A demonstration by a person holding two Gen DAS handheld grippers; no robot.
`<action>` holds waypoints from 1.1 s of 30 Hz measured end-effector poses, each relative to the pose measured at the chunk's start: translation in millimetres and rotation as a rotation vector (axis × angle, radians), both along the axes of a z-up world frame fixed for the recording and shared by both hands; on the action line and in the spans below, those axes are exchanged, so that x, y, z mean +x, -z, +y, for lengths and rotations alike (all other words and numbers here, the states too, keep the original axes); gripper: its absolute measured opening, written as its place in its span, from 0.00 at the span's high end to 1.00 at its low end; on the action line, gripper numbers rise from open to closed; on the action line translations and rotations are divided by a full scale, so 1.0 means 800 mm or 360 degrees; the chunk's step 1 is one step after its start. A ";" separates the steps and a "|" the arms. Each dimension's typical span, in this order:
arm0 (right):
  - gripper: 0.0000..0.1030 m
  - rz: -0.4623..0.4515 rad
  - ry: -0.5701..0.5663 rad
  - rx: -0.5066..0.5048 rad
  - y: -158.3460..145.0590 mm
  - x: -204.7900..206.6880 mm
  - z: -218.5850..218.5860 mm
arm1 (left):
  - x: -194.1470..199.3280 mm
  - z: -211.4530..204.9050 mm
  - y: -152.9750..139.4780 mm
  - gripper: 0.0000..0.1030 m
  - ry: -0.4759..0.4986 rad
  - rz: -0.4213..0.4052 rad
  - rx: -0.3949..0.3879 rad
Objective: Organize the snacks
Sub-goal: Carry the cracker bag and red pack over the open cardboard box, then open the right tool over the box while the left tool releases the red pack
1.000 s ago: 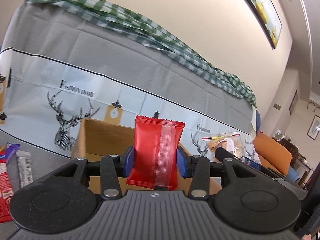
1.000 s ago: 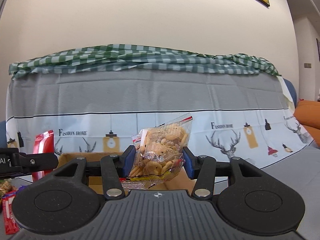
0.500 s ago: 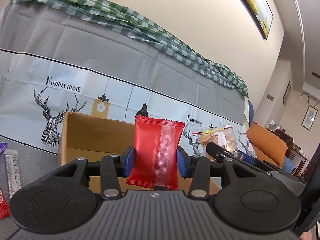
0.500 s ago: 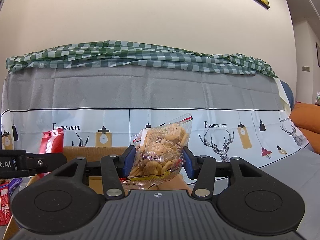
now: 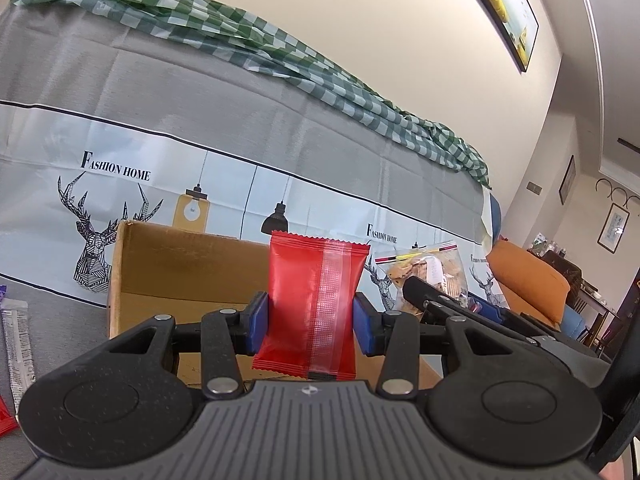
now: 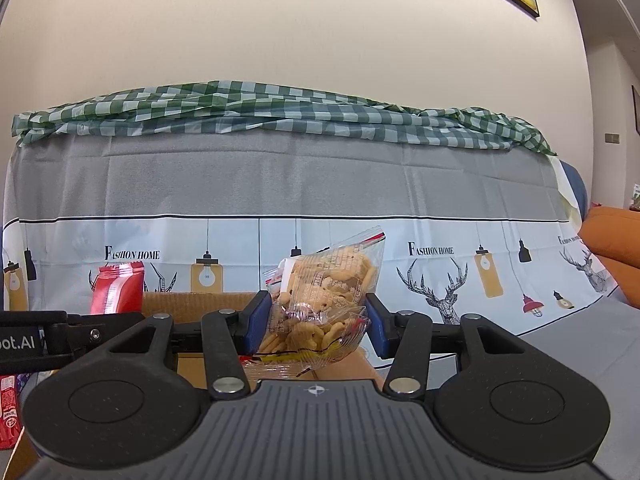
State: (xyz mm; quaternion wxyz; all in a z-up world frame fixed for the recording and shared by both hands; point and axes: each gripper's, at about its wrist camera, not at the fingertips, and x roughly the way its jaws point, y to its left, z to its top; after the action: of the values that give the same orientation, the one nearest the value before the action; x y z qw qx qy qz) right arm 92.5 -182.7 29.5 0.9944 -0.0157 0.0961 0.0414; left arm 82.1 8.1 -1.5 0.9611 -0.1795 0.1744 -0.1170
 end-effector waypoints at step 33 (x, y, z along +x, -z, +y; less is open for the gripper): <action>0.50 -0.0018 0.0005 0.0003 0.000 -0.003 -0.001 | 0.003 -0.008 0.002 0.53 0.0033 0.0000 -0.0009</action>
State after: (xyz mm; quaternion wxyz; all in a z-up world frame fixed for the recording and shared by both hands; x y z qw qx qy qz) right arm 90.1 -183.7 29.7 0.9950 -0.0150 0.0905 0.0398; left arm 84.3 2.0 -3.0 0.9593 -0.1805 0.1759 -0.1274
